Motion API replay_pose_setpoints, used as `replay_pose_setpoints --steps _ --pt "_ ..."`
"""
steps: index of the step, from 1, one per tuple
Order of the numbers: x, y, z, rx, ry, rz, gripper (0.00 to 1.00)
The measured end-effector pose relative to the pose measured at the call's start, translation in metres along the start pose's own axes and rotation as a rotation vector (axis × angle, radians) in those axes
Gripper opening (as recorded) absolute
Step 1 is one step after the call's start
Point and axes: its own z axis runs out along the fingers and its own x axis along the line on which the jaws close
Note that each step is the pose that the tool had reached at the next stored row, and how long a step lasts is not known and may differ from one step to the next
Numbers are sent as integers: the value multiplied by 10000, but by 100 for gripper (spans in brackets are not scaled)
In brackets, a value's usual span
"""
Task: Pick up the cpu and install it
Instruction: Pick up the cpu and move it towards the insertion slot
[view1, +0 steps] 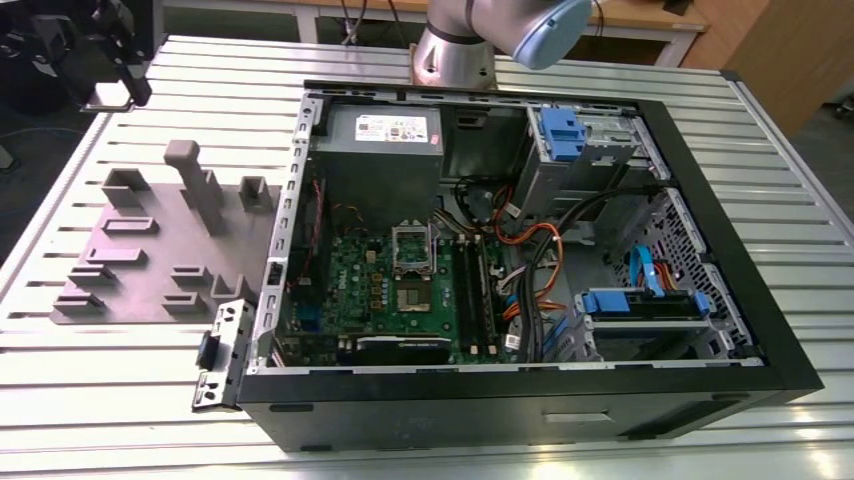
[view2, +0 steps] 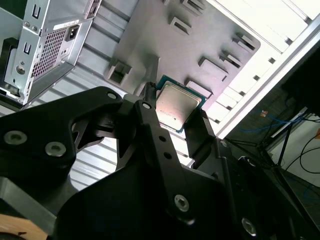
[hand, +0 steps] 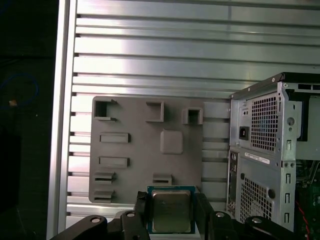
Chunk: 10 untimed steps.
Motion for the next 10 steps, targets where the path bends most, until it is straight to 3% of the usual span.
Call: replay_pose_setpoints --steps 10 --pt "-37 -1 1 0 -1 -1 47"
